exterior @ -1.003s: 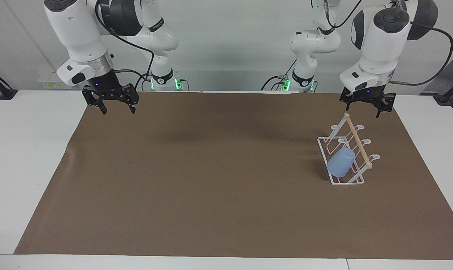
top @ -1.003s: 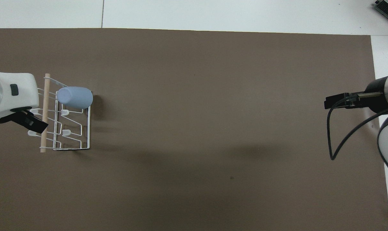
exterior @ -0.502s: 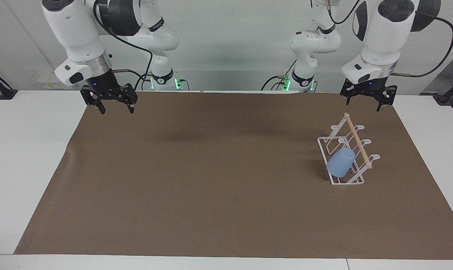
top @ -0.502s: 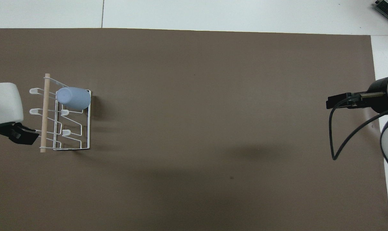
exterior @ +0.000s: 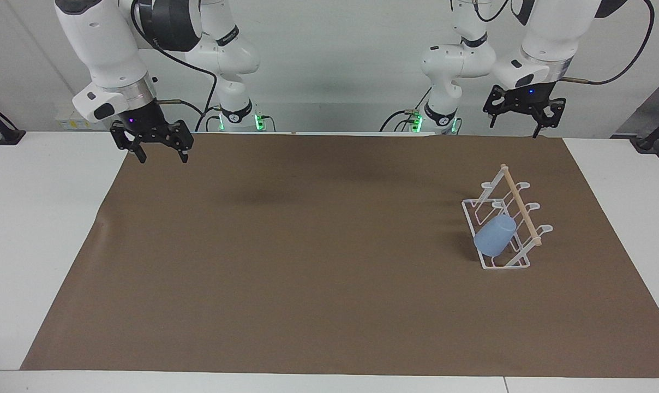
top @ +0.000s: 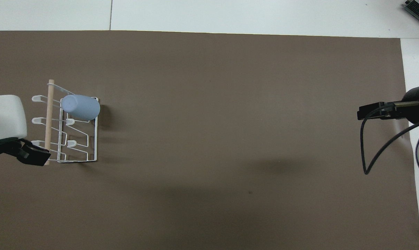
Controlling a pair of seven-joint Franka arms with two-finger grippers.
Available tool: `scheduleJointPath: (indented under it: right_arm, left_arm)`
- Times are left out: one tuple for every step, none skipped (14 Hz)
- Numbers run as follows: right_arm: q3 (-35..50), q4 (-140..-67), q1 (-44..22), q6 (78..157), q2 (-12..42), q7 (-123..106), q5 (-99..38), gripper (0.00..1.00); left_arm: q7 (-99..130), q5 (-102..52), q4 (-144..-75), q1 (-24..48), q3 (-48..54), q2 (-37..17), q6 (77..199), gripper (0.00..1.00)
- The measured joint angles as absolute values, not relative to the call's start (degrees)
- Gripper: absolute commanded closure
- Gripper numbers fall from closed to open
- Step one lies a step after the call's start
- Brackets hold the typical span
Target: Hang cup on cup holder
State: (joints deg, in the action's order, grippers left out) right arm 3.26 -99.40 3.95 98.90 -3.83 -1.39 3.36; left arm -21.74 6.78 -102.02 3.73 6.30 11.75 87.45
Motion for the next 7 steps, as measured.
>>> scheduleJointPath:
  right_arm:
    - [3.4, -99.4, 3.9, 98.9, -4.1, -1.4, 4.3, 0.0]
    - [3.5, -99.4, 3.9, 98.9, -4.2, -1.4, 4.6, 0.0]
    - [3.5, -99.4, 3.9, 98.9, -4.3, -1.4, 4.6, 0.0]
    - [3.5, -99.4, 3.9, 98.9, -4.3, -1.4, 4.6, 0.0]
    - [3.4, -99.4, 4.0, 98.8, -4.3, -1.4, 4.6, 0.0]
    - [3.3, -99.4, 4.1, 98.8, -4.3, -1.4, 4.6, 0.0]
    - [3.2, -99.4, 4.1, 98.8, -4.3, -1.4, 4.6, 0.0]
  left_arm:
    - [-21.7, 6.2, -102.0, 5.9, 3.5, 11.7, 87.4, 0.0]
    - [-21.4, 5.2, -102.0, 9.6, -1.1, 11.7, 87.4, 0.0]
    - [-20.6, 4.1, -101.9, 13.1, -5.9, 11.7, 87.9, 0.0]
    - [-19.7, 3.2, -101.5, 15.1, -9.3, 11.6, 88.6, 0.0]
    - [-19.0, 2.7, -100.9, 15.6, -10.8, 11.3, 89.2, 0.0]
    - [-18.5, 2.4, -99.7, 15.5, -11.3, 10.6, 89.3, 0.0]
    - [-17.9, 2.0, -97.9, 15.3, -11.2, 9.4, 89.3, 0.0]
